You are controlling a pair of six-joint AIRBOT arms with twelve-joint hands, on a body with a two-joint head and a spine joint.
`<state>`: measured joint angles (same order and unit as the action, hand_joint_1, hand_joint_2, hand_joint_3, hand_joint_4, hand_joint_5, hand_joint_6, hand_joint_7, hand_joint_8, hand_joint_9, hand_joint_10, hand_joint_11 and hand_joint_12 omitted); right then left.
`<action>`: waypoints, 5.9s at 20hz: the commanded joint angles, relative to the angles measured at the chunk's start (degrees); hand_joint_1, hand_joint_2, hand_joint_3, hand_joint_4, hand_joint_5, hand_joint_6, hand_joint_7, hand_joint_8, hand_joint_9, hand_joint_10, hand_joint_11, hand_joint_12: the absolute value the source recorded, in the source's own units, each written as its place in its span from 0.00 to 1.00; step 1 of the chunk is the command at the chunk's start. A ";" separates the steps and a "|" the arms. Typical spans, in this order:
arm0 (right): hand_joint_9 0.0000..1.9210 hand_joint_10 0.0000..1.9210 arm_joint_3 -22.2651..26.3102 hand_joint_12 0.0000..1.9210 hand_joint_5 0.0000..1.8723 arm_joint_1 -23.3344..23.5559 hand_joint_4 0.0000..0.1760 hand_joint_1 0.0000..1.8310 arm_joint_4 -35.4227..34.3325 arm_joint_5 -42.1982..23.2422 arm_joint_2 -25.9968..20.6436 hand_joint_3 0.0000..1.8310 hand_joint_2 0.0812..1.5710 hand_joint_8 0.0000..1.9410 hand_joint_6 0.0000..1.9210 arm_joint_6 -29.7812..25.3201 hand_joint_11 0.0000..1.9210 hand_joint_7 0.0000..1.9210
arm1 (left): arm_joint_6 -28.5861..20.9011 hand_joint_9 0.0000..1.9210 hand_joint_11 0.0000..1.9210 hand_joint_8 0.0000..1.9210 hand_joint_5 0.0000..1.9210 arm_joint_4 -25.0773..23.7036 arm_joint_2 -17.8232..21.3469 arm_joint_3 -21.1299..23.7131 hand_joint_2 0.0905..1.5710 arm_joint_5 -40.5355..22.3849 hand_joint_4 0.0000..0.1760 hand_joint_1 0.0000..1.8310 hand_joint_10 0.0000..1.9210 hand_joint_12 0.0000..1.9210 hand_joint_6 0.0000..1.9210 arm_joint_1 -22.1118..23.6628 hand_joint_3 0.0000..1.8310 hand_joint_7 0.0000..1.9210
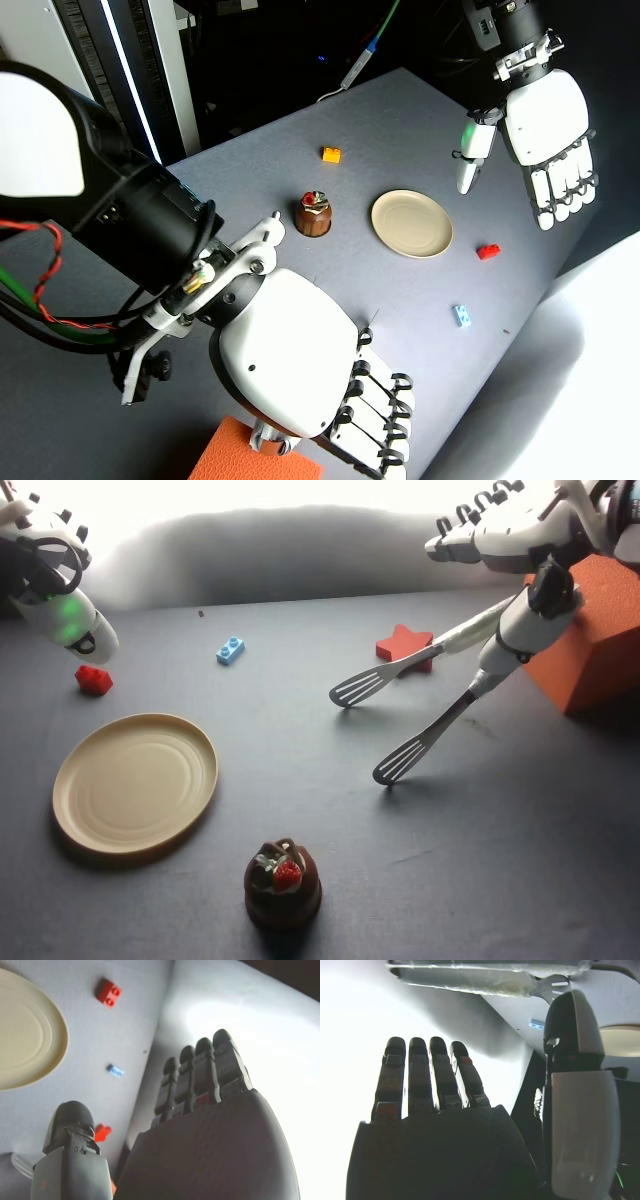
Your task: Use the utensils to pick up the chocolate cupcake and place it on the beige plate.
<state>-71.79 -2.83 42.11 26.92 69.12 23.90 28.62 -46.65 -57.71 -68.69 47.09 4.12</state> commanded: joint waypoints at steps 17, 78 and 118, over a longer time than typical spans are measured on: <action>0.00 0.00 -5.34 0.01 0.00 -2.29 0.00 0.29 -9.80 -3.80 3.16 0.00 0.61 0.00 0.00 8.19 0.01 0.00 | 0.23 0.00 0.00 0.00 0.00 -3.41 0.29 -0.21 0.72 -1.57 0.00 0.05 0.00 0.01 0.00 0.56 0.00 0.00; 0.27 0.22 -10.51 0.77 0.32 -7.24 0.00 0.56 -19.02 -9.13 5.14 0.00 0.72 0.03 0.02 16.14 0.00 0.35 | 0.77 0.01 0.01 0.00 0.00 -3.41 0.13 0.34 0.70 -1.35 0.00 0.13 0.00 0.00 0.00 0.25 0.00 0.01; 0.19 0.78 -4.57 0.99 0.24 -5.24 0.00 0.57 -14.24 -16.75 1.79 0.00 0.71 0.64 0.43 16.56 0.13 0.23 | 2.17 0.02 0.00 0.00 0.02 -2.22 0.09 0.12 0.70 0.32 0.00 0.18 0.00 0.00 0.00 0.40 0.00 0.02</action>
<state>-76.44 -9.10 26.87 15.49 71.40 40.36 30.37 -45.32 -58.02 -68.55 48.82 3.99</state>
